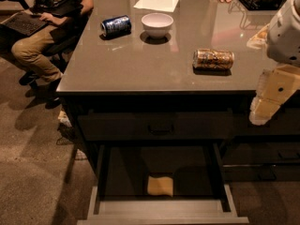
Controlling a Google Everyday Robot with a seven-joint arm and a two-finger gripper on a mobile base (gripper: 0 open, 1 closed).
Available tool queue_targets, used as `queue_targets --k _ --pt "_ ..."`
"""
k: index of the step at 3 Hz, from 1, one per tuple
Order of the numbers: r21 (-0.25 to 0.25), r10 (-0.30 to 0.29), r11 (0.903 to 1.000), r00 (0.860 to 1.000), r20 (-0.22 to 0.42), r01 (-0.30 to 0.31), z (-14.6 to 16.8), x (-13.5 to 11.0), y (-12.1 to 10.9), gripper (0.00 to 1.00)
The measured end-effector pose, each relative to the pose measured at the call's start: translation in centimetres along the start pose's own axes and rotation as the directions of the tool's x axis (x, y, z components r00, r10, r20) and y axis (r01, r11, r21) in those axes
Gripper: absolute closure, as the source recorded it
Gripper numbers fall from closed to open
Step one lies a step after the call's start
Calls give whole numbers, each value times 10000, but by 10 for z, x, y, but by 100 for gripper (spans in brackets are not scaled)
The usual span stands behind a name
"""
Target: Pick sponge from middle drawer and place on counter
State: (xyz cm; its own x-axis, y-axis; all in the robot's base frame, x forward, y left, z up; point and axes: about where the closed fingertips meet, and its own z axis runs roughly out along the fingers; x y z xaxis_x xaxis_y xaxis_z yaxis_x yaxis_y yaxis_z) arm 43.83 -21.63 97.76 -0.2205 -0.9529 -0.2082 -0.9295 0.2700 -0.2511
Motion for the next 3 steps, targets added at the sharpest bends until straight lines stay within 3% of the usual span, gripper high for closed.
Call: queue_targets --k 2,3 --pt "-95 288 9995 9990 352 -285 15 9 5 0" --pt "-250 675 9976 9922 1050 -652 40 20 17 0"
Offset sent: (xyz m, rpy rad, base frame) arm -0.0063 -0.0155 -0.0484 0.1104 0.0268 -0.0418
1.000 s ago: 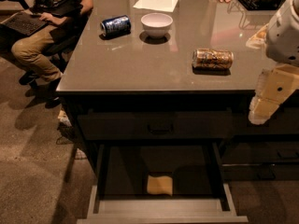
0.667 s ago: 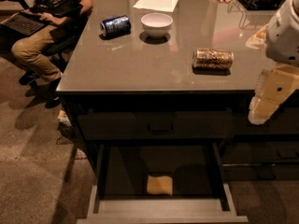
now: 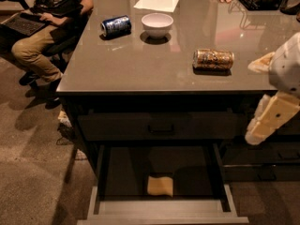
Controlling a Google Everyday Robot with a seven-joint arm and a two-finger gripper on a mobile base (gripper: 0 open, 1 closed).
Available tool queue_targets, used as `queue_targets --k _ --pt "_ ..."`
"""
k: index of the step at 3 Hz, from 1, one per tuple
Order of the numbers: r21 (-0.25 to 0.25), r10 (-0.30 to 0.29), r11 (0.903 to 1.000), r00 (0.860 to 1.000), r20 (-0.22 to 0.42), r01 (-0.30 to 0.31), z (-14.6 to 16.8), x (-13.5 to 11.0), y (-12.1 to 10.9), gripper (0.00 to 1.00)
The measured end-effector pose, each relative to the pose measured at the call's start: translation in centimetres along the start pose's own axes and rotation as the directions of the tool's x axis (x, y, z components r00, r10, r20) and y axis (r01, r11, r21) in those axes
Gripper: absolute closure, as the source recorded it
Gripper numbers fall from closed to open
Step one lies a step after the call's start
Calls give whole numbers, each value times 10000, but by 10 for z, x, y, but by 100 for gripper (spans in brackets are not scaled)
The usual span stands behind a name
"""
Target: Pick sponge from middle drawer and place on counter
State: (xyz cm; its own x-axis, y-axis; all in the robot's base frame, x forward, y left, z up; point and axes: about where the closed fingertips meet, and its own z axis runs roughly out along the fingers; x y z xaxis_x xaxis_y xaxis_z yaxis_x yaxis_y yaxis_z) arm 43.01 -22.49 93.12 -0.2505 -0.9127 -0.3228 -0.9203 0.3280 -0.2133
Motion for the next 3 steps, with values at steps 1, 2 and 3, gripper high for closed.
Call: queue_targets --k 1,2,3 --pt "-224 421 9989 9950 905 -403 32 9 12 0" --pt "-224 421 9989 9950 905 -403 32 9 12 0" --pt "-449 700 9968 9936 887 -662 62 19 13 0"
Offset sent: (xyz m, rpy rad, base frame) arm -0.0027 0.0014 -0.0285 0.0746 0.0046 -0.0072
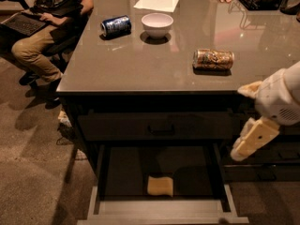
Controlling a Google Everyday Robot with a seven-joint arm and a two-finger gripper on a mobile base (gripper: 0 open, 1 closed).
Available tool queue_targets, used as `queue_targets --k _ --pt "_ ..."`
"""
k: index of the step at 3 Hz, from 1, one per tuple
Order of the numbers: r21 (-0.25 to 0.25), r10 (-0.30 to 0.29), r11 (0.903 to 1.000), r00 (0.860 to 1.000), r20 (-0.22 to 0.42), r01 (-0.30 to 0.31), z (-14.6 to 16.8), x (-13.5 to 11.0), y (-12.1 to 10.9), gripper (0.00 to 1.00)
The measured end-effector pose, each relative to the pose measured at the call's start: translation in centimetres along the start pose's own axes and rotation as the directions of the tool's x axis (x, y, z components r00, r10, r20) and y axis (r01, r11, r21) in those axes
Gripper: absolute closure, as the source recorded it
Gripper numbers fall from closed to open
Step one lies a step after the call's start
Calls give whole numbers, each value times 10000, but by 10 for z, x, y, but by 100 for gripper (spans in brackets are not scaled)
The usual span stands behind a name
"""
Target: Pick sponge from middle drawer and place on counter
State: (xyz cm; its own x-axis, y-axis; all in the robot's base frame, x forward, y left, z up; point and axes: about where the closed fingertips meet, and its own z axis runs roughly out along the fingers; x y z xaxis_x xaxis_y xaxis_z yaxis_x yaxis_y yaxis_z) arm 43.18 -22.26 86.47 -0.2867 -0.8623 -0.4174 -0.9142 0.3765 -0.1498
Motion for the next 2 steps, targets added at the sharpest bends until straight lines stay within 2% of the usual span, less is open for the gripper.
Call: queue_targets --k 1,2 --pt "-455 515 9977 9982 305 -501 60 27 0 0" --pt "-694 757 9950 9955 564 -717 98 38 4 0"
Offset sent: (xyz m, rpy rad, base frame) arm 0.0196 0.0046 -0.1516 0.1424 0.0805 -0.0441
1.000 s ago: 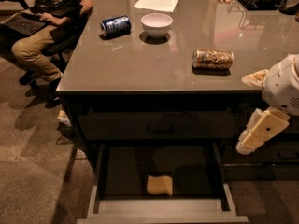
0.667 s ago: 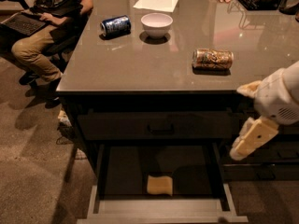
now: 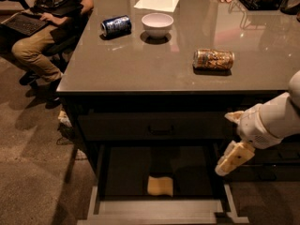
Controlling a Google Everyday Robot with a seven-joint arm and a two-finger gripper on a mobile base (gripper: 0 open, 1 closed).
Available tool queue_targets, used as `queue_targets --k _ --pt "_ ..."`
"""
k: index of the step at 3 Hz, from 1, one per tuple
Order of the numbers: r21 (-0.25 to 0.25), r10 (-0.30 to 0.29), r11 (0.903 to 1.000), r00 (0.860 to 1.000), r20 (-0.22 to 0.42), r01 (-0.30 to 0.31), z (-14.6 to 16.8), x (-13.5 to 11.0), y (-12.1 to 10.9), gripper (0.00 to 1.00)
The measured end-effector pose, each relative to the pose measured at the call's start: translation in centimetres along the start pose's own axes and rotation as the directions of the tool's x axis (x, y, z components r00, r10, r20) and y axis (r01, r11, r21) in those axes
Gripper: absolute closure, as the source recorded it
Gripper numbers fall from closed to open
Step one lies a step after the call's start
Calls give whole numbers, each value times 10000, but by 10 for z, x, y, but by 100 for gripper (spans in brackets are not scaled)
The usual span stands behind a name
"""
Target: Pick sponge from middle drawer and place on counter
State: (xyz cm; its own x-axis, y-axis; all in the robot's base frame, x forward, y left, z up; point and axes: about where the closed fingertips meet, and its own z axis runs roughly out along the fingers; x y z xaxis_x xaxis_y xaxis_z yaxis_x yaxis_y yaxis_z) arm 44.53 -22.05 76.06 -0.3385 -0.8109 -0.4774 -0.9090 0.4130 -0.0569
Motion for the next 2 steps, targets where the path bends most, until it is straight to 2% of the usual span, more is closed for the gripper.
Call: queue_targets --k 1,2 --pt "180 -33 9998 9998 197 30 43 1 -1 0" --pt "180 -33 9998 9998 197 30 43 1 -1 0"
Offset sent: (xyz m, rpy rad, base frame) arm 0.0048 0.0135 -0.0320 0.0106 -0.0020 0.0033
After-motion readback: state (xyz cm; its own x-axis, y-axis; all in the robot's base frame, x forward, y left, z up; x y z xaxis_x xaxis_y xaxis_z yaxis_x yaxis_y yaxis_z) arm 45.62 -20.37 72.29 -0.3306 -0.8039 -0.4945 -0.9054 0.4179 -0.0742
